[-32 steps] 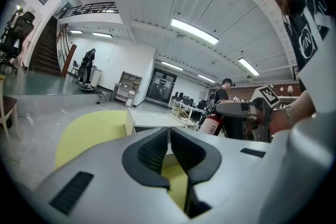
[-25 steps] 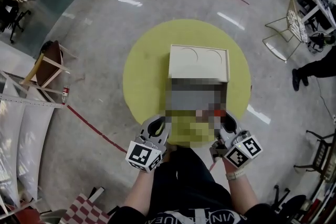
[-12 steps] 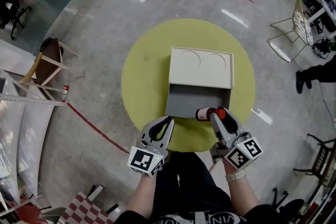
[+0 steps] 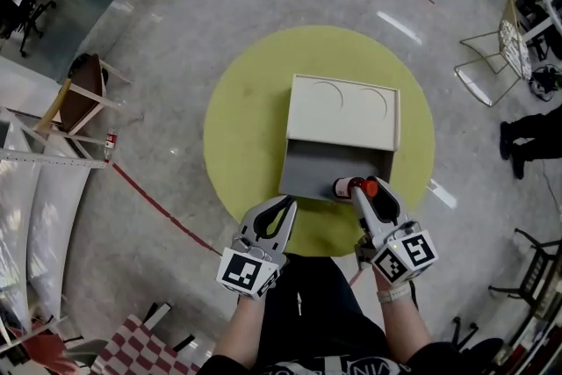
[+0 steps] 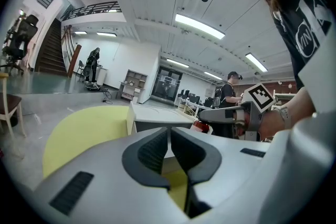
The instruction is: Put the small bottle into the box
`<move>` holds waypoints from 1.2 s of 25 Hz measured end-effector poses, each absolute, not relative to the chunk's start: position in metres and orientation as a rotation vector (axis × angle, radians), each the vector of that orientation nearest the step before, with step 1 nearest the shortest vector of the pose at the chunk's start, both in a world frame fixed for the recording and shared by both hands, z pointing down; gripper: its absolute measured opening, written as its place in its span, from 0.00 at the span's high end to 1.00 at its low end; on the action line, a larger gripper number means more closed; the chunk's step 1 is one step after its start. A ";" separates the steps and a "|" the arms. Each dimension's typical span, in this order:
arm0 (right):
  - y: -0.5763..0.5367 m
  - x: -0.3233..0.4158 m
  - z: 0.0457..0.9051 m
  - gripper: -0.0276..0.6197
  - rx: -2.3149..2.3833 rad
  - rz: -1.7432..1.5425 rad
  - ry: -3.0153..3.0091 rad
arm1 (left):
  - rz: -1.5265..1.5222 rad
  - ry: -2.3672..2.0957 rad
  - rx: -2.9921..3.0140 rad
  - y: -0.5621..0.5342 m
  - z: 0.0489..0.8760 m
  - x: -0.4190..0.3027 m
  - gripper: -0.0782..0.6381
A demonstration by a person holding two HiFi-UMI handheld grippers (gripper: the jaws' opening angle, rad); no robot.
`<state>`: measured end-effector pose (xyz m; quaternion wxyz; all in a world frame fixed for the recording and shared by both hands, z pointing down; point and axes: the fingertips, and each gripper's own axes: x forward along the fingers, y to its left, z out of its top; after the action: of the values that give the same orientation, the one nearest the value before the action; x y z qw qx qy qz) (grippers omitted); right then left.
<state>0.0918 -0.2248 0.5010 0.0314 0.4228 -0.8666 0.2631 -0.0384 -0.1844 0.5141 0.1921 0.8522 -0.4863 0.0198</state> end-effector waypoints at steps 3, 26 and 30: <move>-0.224 0.085 0.506 0.72 1.254 0.679 -2.620 | 0.051 -1.370 2.384 -0.186 0.516 -0.039 0.85; -0.212 0.069 0.530 0.72 1.026 0.332 -2.397 | 0.027 -1.383 2.348 -0.178 0.525 -0.047 0.85; -0.212 0.074 0.533 0.72 1.048 0.350 -2.401 | 0.025 -1.383 2.348 -0.176 0.524 -0.048 0.85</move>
<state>0.0736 -0.2118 0.5333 0.2466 0.3844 -0.8803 0.1282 -0.0476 -0.1760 0.5237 0.2067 0.8429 -0.4967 0.0088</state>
